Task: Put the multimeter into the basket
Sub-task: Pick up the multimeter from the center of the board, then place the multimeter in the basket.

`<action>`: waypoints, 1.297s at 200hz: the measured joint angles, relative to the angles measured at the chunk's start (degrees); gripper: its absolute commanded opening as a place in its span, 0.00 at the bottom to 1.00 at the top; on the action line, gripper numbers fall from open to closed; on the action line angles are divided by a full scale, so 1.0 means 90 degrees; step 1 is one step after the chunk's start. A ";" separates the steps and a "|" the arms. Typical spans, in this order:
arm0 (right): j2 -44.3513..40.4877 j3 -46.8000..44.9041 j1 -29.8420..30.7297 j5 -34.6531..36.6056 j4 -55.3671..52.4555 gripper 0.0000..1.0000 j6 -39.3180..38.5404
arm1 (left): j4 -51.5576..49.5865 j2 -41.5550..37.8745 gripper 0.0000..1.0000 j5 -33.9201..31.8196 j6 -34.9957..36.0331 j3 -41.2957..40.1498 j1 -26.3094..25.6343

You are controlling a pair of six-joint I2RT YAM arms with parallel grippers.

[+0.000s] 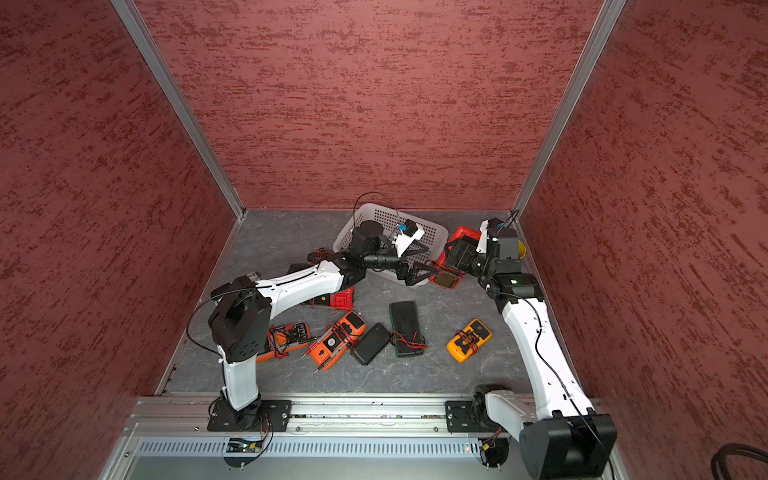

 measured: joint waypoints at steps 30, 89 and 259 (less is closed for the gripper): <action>0.0090 0.0036 0.0153 -0.0325 0.0289 0.00 0.0364 | -0.0260 0.0017 0.92 -0.0097 0.0124 0.0129 0.0002; 0.0457 0.0308 0.0605 -0.0418 0.0675 0.00 0.0627 | -0.0554 0.0017 0.60 -0.0685 0.0219 0.0126 0.0019; 0.1112 0.1411 0.0930 0.0457 0.1003 0.99 0.0590 | -0.2642 -0.0459 0.09 -0.4085 0.1127 -0.0080 0.1319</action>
